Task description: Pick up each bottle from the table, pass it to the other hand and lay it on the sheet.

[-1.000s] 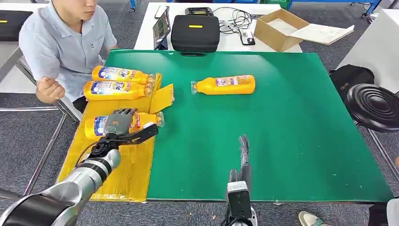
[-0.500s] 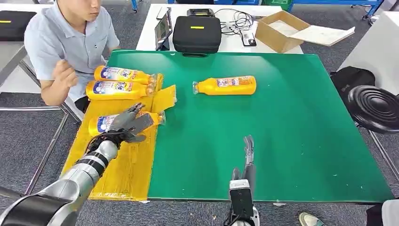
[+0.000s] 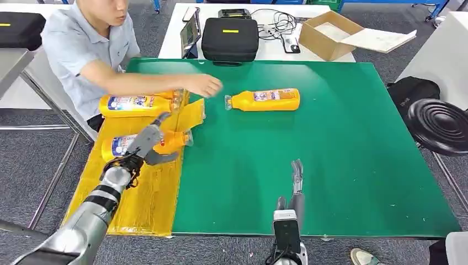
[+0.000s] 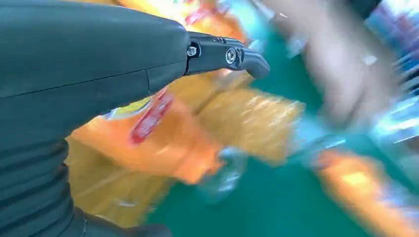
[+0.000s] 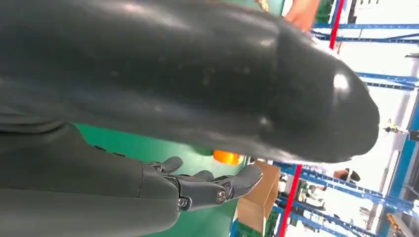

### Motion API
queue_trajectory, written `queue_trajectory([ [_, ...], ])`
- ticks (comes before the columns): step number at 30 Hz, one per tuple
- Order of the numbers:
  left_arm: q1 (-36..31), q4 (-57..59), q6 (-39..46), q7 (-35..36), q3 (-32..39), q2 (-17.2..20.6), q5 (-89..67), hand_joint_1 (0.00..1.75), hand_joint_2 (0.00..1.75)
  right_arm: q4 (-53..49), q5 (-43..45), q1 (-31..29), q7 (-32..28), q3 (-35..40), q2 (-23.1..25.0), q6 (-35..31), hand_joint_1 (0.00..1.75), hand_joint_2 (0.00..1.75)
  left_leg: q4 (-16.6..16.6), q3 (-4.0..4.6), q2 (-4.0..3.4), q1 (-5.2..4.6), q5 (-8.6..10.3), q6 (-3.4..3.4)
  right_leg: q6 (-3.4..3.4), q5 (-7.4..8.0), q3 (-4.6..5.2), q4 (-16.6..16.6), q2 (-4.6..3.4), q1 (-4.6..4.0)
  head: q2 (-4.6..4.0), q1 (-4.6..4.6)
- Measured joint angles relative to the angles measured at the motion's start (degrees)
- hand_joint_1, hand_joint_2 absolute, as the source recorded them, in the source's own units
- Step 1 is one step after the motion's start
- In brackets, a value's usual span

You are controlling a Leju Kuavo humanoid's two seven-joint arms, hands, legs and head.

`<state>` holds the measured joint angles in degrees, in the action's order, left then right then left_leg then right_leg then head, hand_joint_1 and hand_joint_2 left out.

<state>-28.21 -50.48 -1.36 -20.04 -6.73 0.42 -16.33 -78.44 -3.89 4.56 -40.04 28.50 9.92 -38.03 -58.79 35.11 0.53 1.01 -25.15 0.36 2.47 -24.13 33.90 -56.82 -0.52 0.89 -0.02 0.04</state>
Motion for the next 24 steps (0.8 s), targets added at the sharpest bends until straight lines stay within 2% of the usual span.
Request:
queue_trajectory([
  [1, 1.52, -3.79, 0.88, -1.11, 0.04, -0.11, 3.28, 0.0, 1.75, 0.0, -0.17, 0.17, 0.0, -0.07, -0.04, -0.35, 0.0, 1.75, 0.0, 0.02, 0.01, 0.0, 0.0, 0.0, 0.0, 0.0, 0.02, 0.0, 0.0, 0.0, 0.0, 0.0],
  [2, 3.05, -7.28, 1.65, -1.98, 0.15, -0.31, 6.42, 0.0, 1.75, 0.0, -0.33, 0.33, 0.0, -0.11, -0.09, -0.7, 0.0, 1.75, 0.0, 0.05, 0.01, 0.0, 0.0, 0.0, 0.0, 0.0, 0.05, 0.0, 0.0, 0.01, 0.0, 0.0],
  [3, 4.67, -11.5, 2.63, -2.85, 0.33, -0.74, 10.34, 0.0, 1.75, -0.02, -0.37, 0.48, 0.0, -0.13, -0.15, -0.96, 0.0, 0.0, 0.0, 0.07, 0.01, -0.01, -0.01, 0.0, 0.0, 0.0, 0.07, 0.01, 0.0, 0.02, 0.0, -0.02],
  [7, 9.66, -25.8, 6.38, -4.85, 0.5, -2.4, 23.61, 0.0, 1.75, -0.11, 7.15, 1.1, 0.24, -1.79, 0.37, 5.09, 0.0, 0.0, 0.0, 0.14, 0.0, -0.01, -0.03, 0.0, 0.0, -0.01, 0.1, 0.02, 0.0, 0.01, 0.0, 0.0],
  [10, 14.66, -35.85, 8.14, -5.73, 0.7, -3.48, 31.99, 0.0, 1.75, 2.03, 9.64, 1.16, 0.7, -4.59, 1.09, 3.78, 0.0, 0.0, 0.0, 0.14, -0.03, -0.01, -0.03, 0.0, 0.0, -0.01, 0.15, 0.02, -0.02, 0.01, 0.0, 0.0],
  [12, 17.31, -40.78, 8.82, -6.0, 0.81, -3.98, 34.58, 0.0, 1.75, 1.44, 6.0, 1.27, 0.28, -5.34, 1.12, 1.87, 0.0, 0.0, 0.0, 0.15, -0.03, 0.0, -0.03, -0.01, 0.0, -0.01, 0.2, 0.02, -0.02, -0.01, 0.0, 0.0],
  [14, 18.61, -43.63, 9.51, -6.06, 0.81, -4.74, 35.47, 0.0, 1.75, -2.76, -5.19, 2.37, -0.06, -6.88, 2.49, -0.78, 0.0, 0.0, 0.0, 0.19, 0.04, 0.02, -0.02, -0.02, -0.01, -0.01, 0.2, 0.02, 0.0, -0.03, 0.0, -0.02],
  [15, 19.07, -44.66, 9.76, -6.06, 0.81, -5.02, 35.58, 0.0, 1.75, -4.06, -8.95, 2.29, -0.13, -7.6, 3.21, -1.25, 0.0, 1.75, 0.0, 0.16, 0.01, 0.09, -0.02, -0.02, -0.01, -0.01, 0.18, 0.02, -0.01, -0.09, 0.0, 0.0],
  [18, 19.57, -46.13, 9.8, -6.1, 0.61, -5.79, 36.15, 0.0, 1.75, -7.09, -17.7, 2.7, 0.02, -9.51, 4.37, -1.64, 0.0, 1.75, 0.0, 0.16, 0.02, 0.09, -0.02, -0.03, -0.02, -0.01, 0.17, 0.02, -0.01, -0.09, 0.0, -0.02],
  [24, 21.35, -46.24, 10.7, -8.03, -0.33, -6.25, 36.65, 0.0, 1.75, -6.99, -48.92, 1.29, 0.07, -19.53, 3.8, -1.75, 0.0, 1.75, -0.01, 0.13, 0.02, 0.05, -0.01, -0.02, -0.02, 0.01, 0.12, 0.02, 0.0, -0.05, 0.0, 0.0],
])
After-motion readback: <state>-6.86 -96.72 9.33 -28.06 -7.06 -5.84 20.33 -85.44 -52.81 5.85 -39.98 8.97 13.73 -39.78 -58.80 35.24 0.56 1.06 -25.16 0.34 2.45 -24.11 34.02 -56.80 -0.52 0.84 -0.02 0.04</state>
